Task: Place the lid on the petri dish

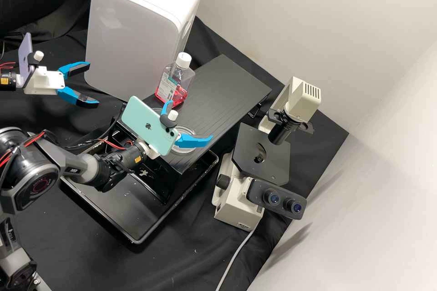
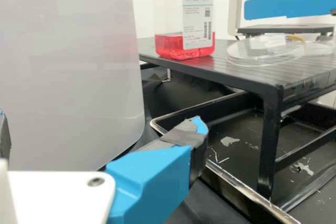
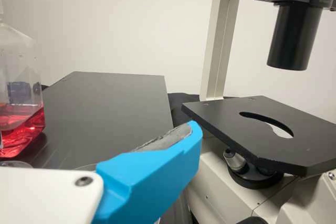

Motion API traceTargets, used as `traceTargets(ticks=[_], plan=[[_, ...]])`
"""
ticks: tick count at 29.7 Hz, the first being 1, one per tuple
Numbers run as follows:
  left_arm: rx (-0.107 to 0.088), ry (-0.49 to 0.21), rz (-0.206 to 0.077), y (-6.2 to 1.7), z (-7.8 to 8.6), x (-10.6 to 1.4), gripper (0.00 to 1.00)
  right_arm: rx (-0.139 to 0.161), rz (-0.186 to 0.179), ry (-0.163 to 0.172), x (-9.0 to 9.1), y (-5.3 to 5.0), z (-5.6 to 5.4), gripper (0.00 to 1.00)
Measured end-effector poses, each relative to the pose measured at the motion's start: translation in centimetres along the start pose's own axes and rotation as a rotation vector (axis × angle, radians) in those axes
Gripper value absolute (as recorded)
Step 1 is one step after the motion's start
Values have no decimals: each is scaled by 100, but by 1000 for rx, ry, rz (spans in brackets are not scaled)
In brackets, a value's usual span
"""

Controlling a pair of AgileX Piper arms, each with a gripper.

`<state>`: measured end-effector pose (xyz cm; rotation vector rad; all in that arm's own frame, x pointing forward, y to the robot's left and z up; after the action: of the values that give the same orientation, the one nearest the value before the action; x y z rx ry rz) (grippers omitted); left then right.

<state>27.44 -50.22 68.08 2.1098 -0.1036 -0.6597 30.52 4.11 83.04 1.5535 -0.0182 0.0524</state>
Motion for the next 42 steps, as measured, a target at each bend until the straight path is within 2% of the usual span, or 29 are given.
traceTargets(ticks=[1, 8, 15, 19, 25, 29, 32, 34, 38, 42], plan=[[8, 0, 2, -7, -4, 25, 100, 0, 0, 0, 0, 0, 0, 100], [19, 6, 3, -70, -43, 201, 100, 0, 0, 0, 0, 0, 0, 100], [22, 20, 29, -66, -122, 360, 100, 0, 0, 0, 0, 0, 0, 100], [22, 32, 41, -42, -172, 391, 100, 0, 0, 0, 0, 0, 0, 100], [17, 40, 53, -3, -198, 383, 100, 0, 0, 0, 0, 0, 0, 100], [15, 43, 46, -5, -197, 336, 100, 0, 0, 0, 0, 0, 0, 100], [0, 43, 41, -9, -193, 307, 100, 0, 0, 0, 0, 0, 0, 100], [-1, 42, 36, -14, -188, 283, 100, 0, 0, 0, 0, 0, 0, 100], [-1, 27, 8, -49, -122, 166, 100, 0, 0, 0, 0, 0, 0, 100], [5, -11, -23, -100, 17, 55, 100, 0, 0, 0, 0, 0, 0, 100]])
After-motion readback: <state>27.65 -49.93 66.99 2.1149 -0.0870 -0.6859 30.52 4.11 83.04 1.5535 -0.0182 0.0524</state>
